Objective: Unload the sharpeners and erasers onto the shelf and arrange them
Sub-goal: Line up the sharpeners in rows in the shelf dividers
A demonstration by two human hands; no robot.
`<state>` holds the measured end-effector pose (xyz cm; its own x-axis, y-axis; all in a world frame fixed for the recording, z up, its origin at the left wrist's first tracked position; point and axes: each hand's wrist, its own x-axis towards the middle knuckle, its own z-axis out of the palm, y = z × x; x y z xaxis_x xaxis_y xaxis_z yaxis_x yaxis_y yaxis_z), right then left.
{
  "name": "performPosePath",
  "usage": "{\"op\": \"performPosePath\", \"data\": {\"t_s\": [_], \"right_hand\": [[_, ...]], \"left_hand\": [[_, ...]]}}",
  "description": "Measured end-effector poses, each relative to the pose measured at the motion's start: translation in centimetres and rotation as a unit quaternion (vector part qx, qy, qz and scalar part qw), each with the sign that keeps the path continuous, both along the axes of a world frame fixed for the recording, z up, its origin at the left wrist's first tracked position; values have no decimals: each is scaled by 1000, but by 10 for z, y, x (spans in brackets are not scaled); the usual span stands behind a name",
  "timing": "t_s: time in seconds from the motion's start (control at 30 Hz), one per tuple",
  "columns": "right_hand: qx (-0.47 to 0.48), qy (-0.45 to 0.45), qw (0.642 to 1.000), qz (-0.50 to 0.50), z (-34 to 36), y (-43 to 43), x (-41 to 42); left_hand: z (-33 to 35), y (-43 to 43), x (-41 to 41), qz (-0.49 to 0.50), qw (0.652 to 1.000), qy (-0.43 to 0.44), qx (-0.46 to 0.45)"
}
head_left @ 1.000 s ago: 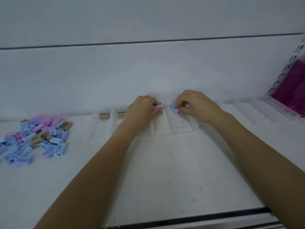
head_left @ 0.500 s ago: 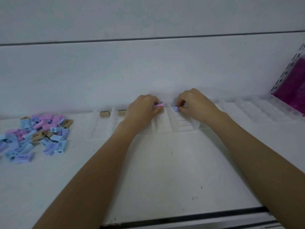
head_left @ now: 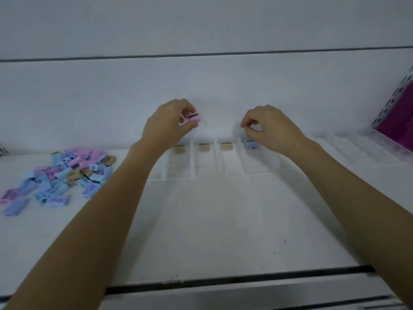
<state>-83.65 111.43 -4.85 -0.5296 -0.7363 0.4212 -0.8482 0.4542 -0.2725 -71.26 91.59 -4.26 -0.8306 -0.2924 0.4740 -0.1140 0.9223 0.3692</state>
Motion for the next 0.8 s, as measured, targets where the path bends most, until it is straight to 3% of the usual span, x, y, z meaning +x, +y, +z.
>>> {"op": "performPosePath", "data": {"t_s": [0.4, 0.8], "right_hand": [[17, -55, 994, 92, -19, -91, 78], [16, -48, 995, 85, -39, -87, 81]], "left_hand": [[-27, -57, 58, 18, 996, -86, 10], [-27, -49, 61, 52, 978, -179, -95]]}}
